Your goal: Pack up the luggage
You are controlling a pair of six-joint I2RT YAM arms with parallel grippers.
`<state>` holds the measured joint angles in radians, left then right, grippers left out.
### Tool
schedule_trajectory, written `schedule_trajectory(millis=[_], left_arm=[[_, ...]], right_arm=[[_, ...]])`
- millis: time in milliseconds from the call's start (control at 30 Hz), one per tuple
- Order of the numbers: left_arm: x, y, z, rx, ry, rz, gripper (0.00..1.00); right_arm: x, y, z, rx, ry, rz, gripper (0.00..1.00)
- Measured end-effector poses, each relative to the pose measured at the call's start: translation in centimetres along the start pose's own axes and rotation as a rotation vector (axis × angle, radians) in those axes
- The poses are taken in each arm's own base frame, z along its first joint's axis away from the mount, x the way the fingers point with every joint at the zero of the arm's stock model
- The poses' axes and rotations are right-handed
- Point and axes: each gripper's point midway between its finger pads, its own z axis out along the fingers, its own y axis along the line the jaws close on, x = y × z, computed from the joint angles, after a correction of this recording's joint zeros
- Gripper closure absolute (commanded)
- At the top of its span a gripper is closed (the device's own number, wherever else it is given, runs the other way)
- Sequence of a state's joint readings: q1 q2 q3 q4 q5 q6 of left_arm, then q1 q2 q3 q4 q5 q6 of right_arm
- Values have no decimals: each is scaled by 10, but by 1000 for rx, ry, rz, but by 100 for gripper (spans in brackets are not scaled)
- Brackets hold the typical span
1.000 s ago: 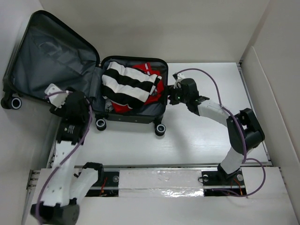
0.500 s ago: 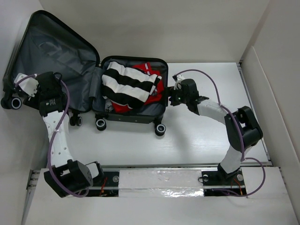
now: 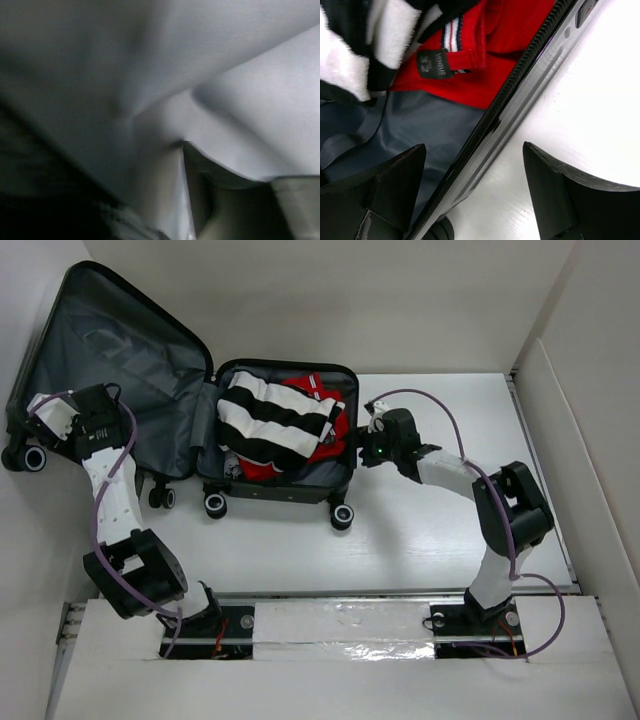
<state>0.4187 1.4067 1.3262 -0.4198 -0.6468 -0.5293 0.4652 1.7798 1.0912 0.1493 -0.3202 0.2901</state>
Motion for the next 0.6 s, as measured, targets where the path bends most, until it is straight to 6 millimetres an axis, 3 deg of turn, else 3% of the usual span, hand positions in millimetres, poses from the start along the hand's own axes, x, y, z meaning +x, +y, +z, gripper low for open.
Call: schedule_trajectory(millis=[33, 67, 133, 267, 367, 400, 500, 600], left_arm=[[0, 1, 1, -6, 0, 2, 68], [-1, 2, 0, -10, -3, 4, 85], [-2, -1, -5, -8, -21, 16, 100], [-12, -18, -24, 36, -87, 18, 100], [-12, -27, -45, 63, -147, 51, 100], [-11, -29, -54, 71, -169, 67, 100], [-9, -34, -88, 98, -251, 103, 100], [-4, -40, -131, 147, -322, 149, 100]], right_arm=[[1, -1, 3, 3, 8, 2, 17], [2, -2, 7, 6, 16, 4, 17], [2, -3, 15, 10, 25, 2, 18], [6, -2, 25, 12, 44, 0, 21], [10, -5, 28, 25, 56, -3, 32], [11, -7, 29, 31, 58, 0, 44], [9, -15, 29, 84, 54, 26, 63], [1, -26, 28, 139, 38, 36, 68]])
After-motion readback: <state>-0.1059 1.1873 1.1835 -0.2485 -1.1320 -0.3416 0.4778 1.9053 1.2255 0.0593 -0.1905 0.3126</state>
